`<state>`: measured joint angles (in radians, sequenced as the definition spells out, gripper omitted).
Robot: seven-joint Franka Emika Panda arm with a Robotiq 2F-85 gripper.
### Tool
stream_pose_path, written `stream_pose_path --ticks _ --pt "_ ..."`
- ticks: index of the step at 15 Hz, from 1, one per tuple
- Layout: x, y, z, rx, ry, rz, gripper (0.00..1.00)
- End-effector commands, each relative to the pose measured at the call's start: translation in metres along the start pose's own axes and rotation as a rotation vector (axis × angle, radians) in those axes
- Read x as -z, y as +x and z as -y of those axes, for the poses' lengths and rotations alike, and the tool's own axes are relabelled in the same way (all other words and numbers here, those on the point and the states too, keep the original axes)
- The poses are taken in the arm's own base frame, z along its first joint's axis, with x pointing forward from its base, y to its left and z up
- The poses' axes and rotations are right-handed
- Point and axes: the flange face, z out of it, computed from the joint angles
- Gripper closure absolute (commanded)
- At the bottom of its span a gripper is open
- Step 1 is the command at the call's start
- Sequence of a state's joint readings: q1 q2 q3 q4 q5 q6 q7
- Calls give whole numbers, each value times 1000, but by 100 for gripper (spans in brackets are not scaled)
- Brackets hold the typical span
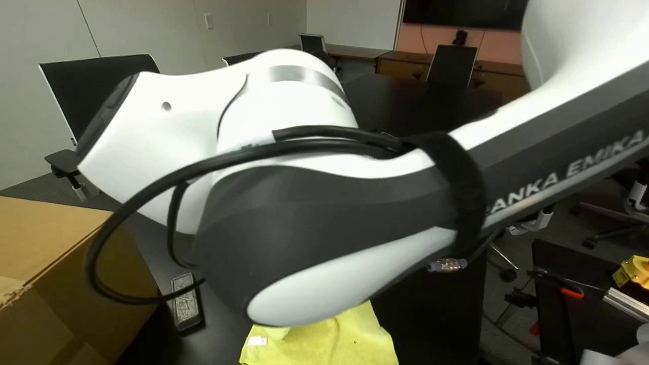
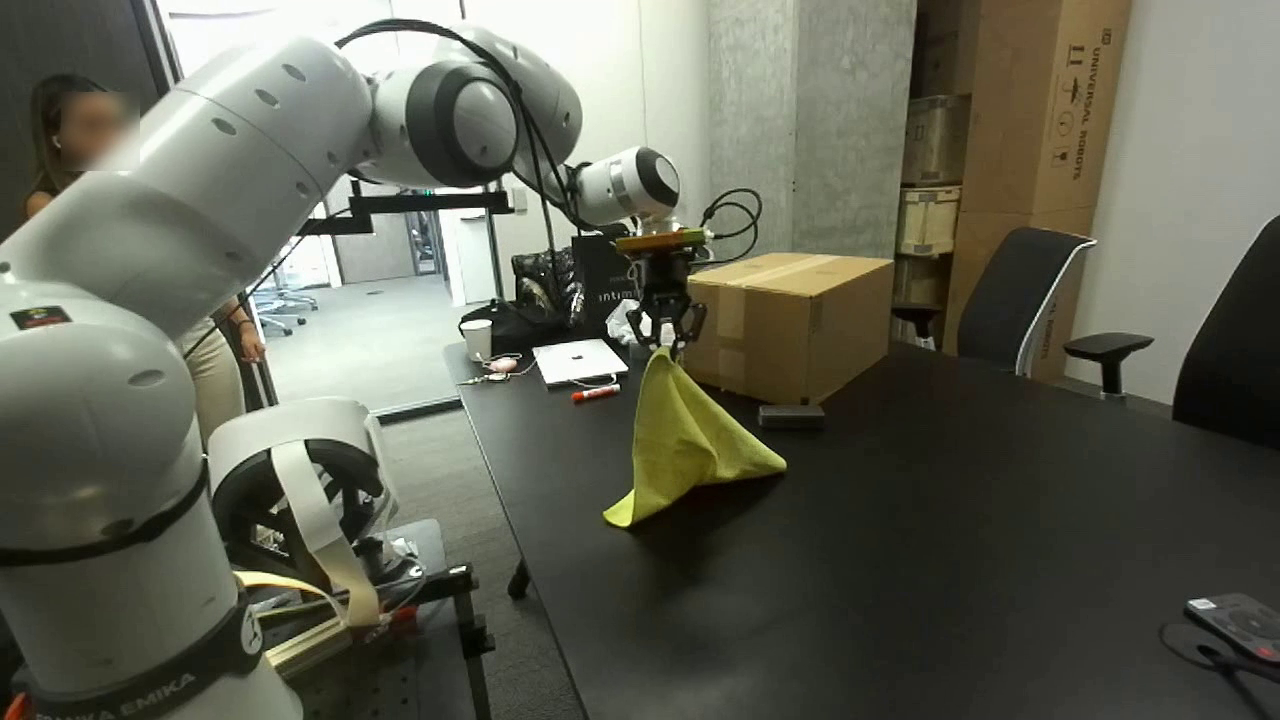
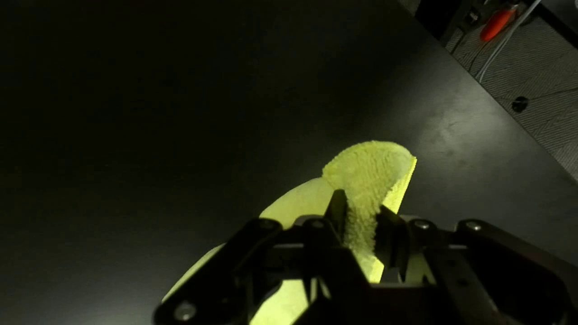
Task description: Fold the yellow towel in half from right to left.
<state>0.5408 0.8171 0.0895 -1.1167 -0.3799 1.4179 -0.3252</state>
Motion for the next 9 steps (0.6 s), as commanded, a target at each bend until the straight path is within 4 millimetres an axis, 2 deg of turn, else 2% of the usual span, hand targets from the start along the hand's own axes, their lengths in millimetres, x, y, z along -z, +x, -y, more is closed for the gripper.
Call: stream_pose_path --ticks 1,2,3,4,9 --pt "-3 -18 16 31 -18 -27 97" --pt "-4 -22 19 37 -20 -36 97" --pt "-6 -24 22 38 -24 -47 63" --pt "-9 -26 23 43 -32 -51 63" --pt "-19 -35 25 47 -25 -55 26"
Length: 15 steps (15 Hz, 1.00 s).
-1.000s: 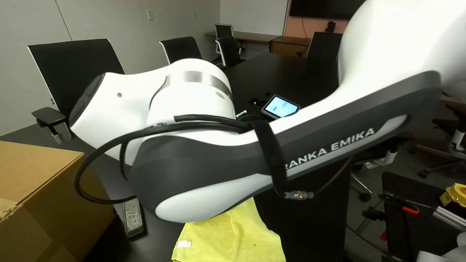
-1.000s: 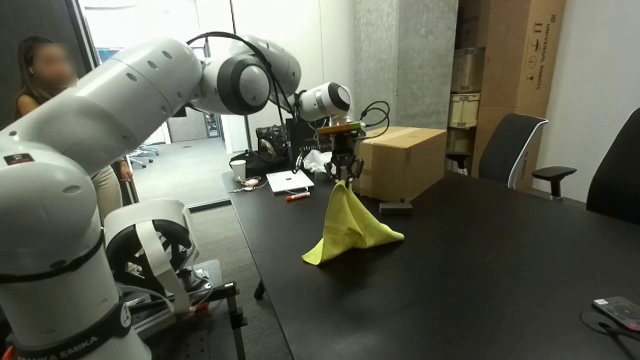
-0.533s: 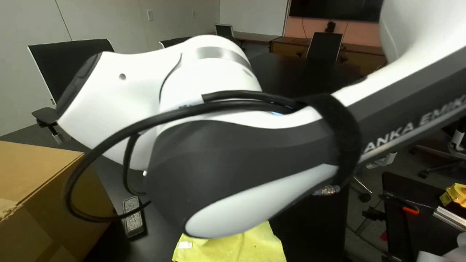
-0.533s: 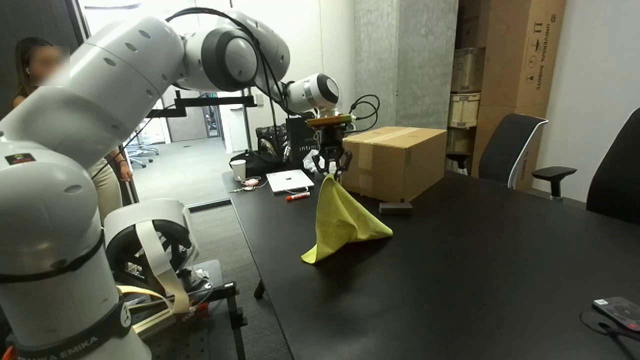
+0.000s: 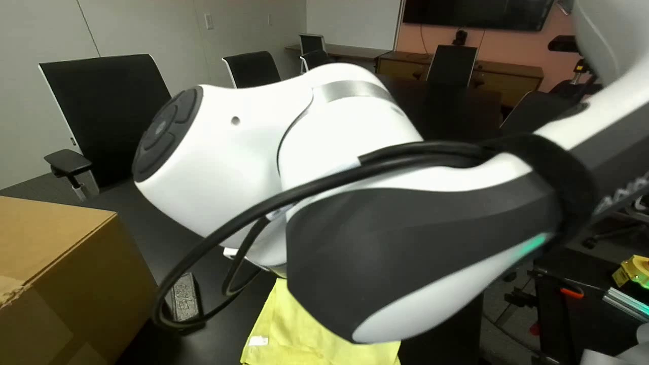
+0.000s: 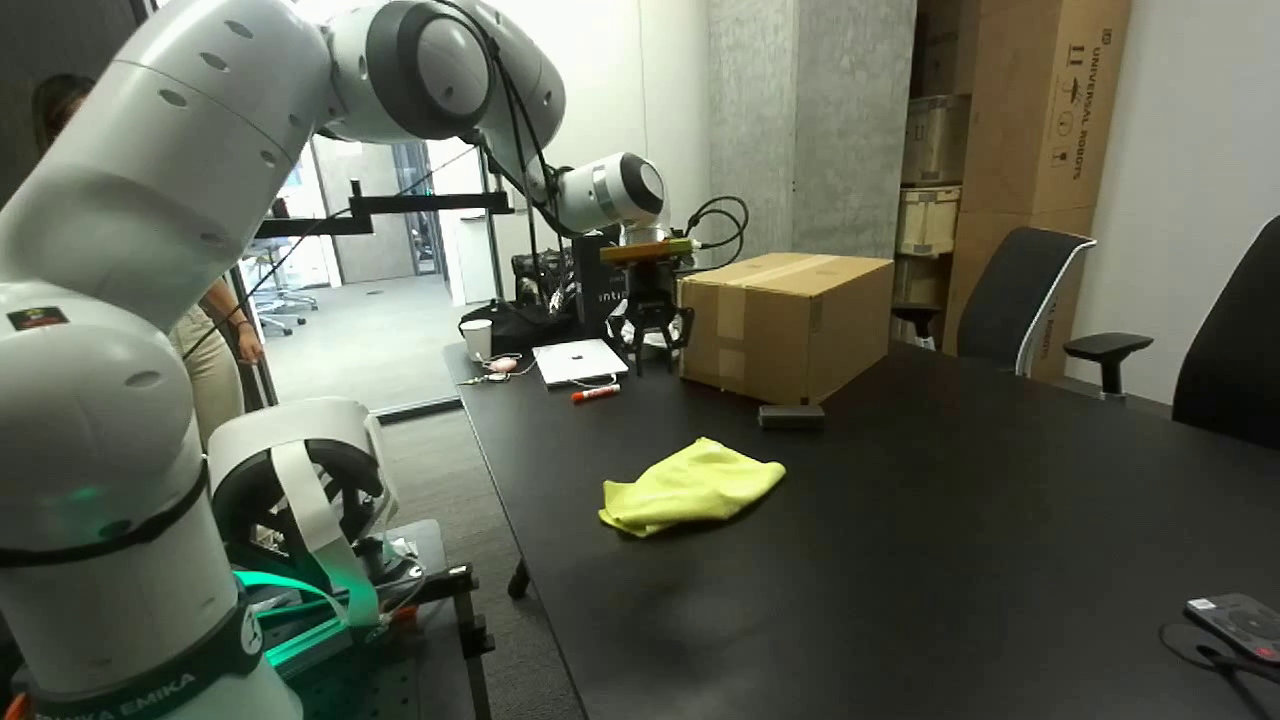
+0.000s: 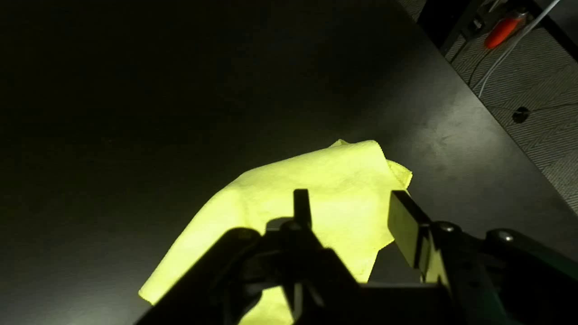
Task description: Fold the yellow towel in half from right to left.
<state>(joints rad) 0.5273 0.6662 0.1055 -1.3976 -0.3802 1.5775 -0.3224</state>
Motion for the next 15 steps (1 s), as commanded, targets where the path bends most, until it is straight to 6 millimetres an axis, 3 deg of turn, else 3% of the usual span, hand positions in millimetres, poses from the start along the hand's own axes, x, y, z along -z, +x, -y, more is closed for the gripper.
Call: stream_pose_path --ticks 1,3,4,11,15 --pt "0 -19 2 -2 8 -18 17" --pt "-7 -20 -6 -20 27 -17 2" --pt "-10 -21 -11 -34 37 -17 0" --pt "-51 -3 -74 -414 70 -13 0" --pt "-73 23 -90 -631 83 5 0"
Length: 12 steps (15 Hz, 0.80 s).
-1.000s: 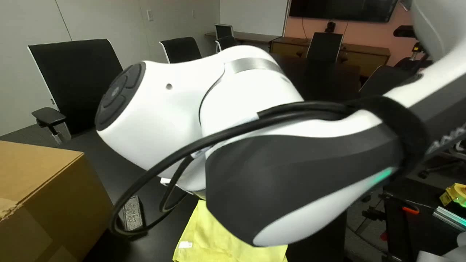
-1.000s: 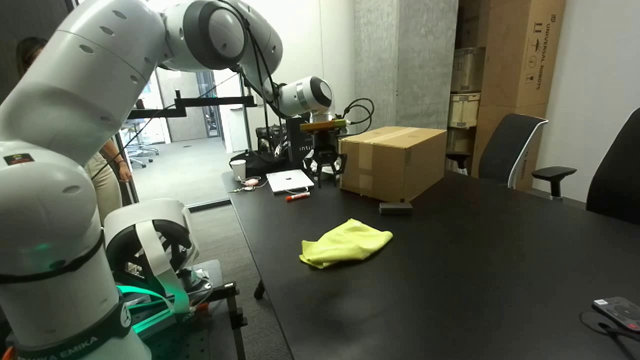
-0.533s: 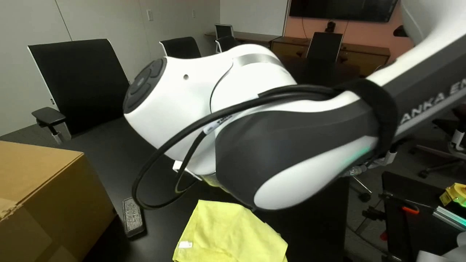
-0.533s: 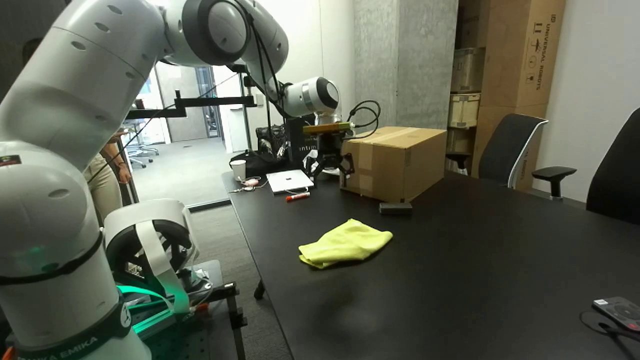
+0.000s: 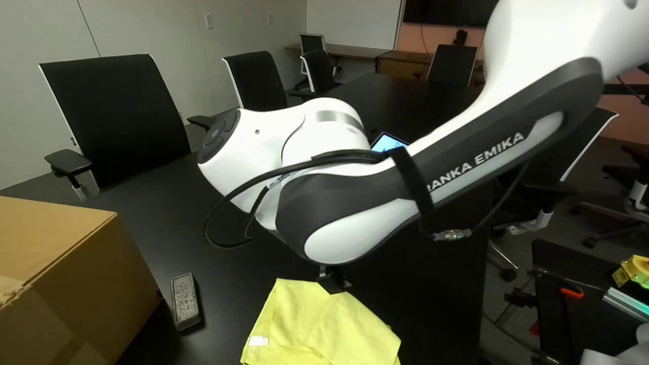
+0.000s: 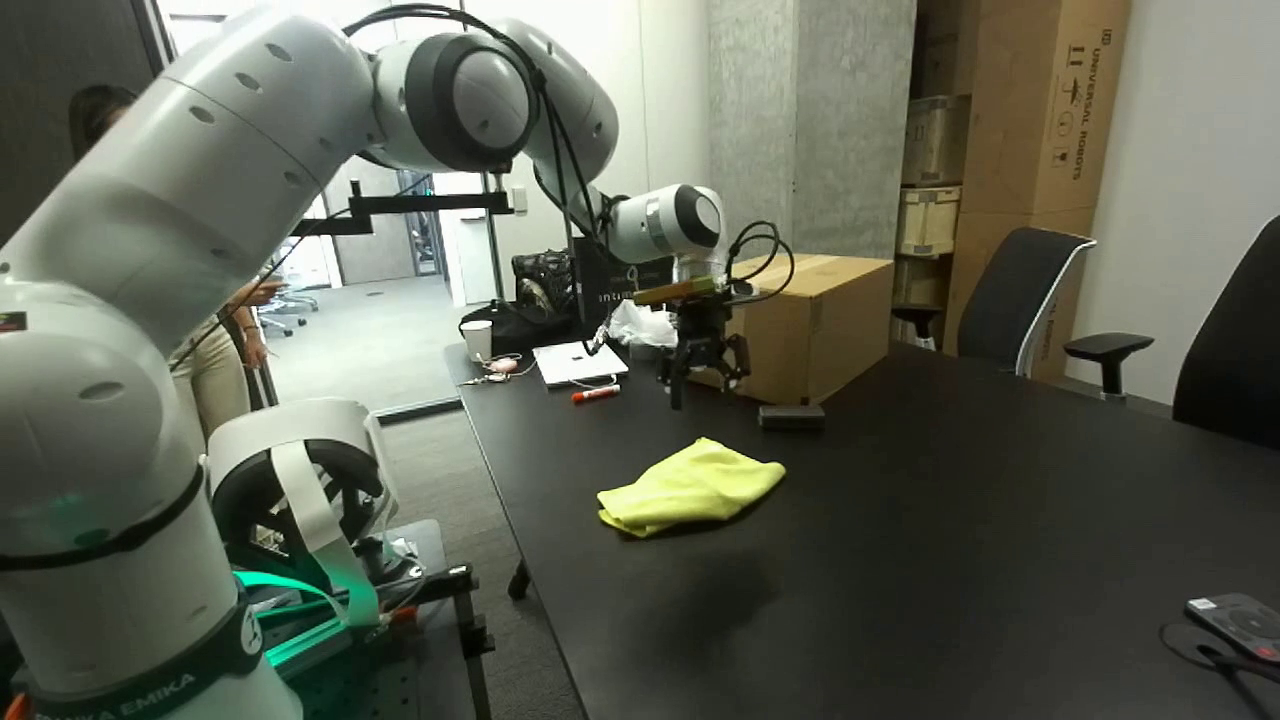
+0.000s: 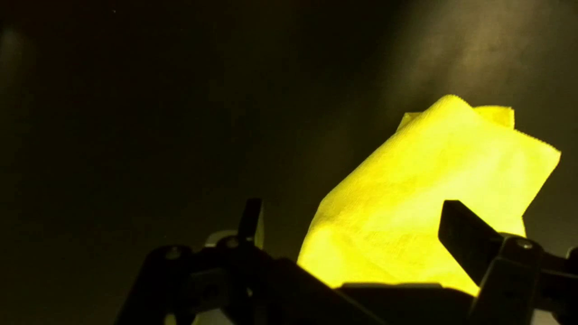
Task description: Fold the yellow towel in half from right to left.
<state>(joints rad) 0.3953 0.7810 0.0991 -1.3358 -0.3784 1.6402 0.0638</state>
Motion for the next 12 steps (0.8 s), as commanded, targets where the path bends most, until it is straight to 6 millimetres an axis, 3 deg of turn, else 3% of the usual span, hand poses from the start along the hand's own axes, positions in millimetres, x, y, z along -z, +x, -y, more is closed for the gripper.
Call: stream_pose_path --ticks 1,6,12 --pt "-4 33 3 -197 11 -15 0" --pt "0 56 23 -363 14 -13 0" --pt "5 68 59 -464 7 12 0"
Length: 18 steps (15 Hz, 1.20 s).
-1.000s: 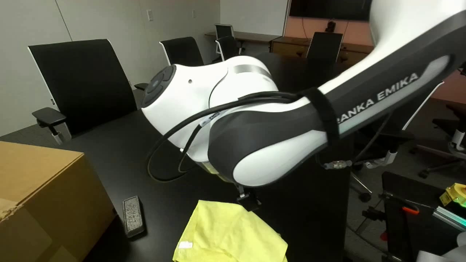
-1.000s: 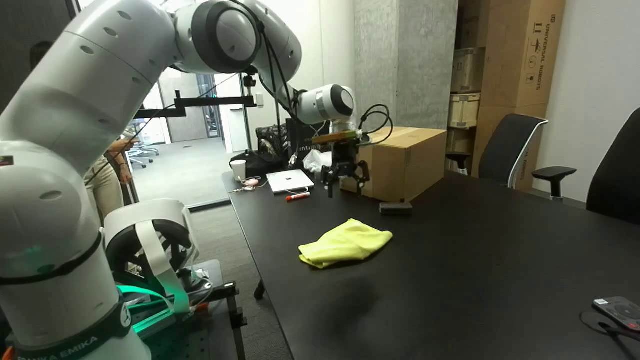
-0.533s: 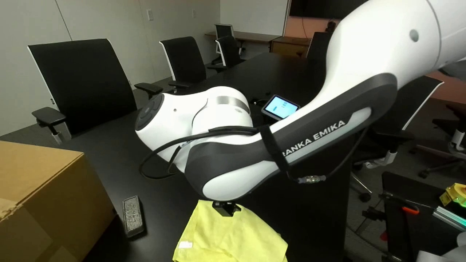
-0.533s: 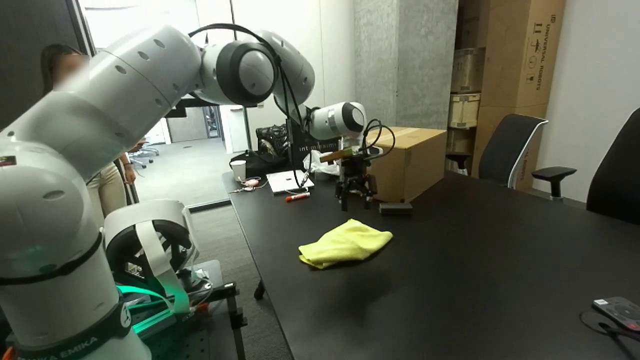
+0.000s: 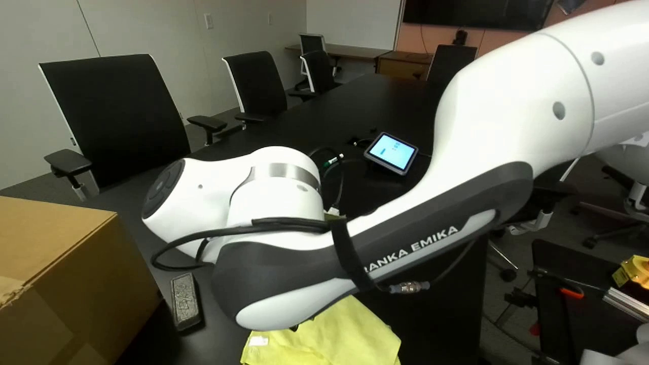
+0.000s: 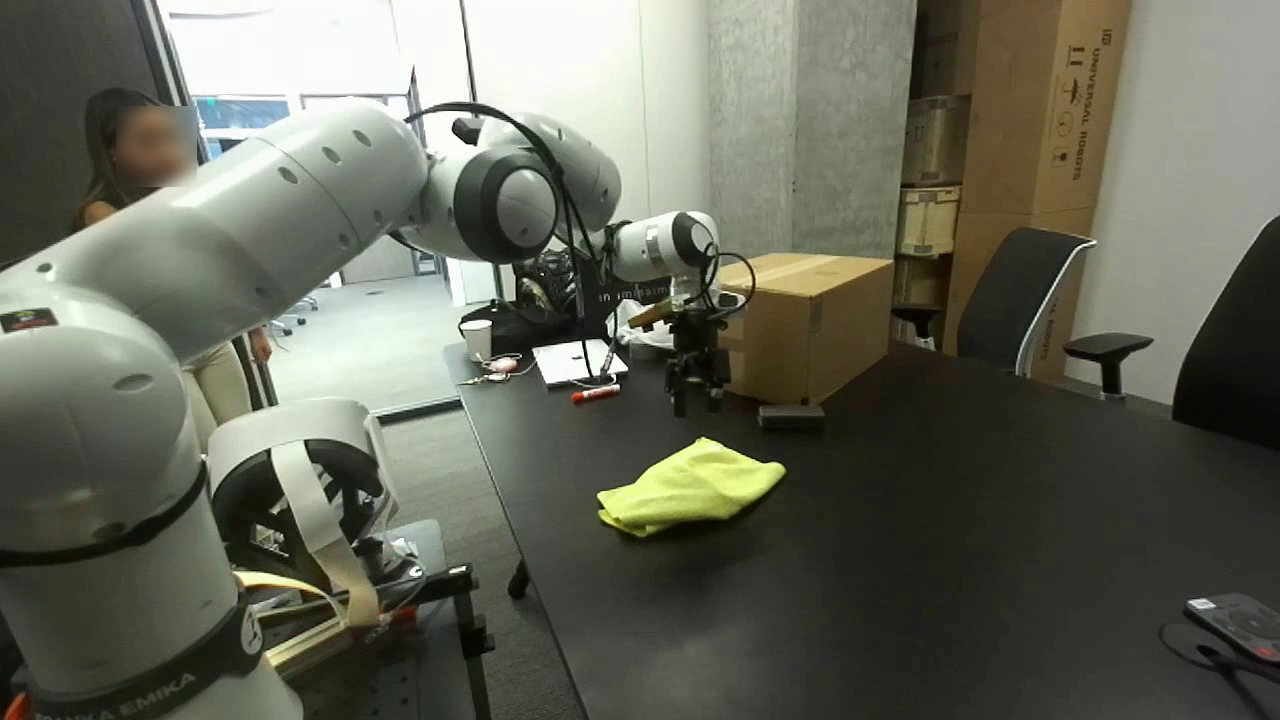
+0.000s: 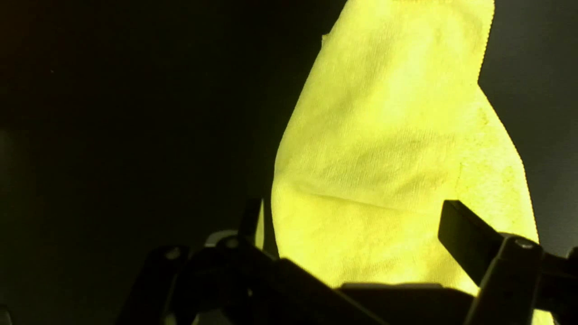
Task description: Fold the yellow towel in half from right to left.
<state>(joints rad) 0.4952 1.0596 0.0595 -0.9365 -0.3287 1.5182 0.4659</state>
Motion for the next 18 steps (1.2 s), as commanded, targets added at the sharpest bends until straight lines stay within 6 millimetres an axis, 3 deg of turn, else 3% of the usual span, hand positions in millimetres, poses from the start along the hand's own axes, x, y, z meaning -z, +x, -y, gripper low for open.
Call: stream_pose_path --ticks 1,7,12,15,18 --pt "7 1 19 -73 0 18 0" --pt "16 5 45 14 131 -27 0" --pt "49 12 35 59 328 -88 0" --pt "49 19 31 20 383 -100 0" --pt "41 22 41 -5 378 -115 0"
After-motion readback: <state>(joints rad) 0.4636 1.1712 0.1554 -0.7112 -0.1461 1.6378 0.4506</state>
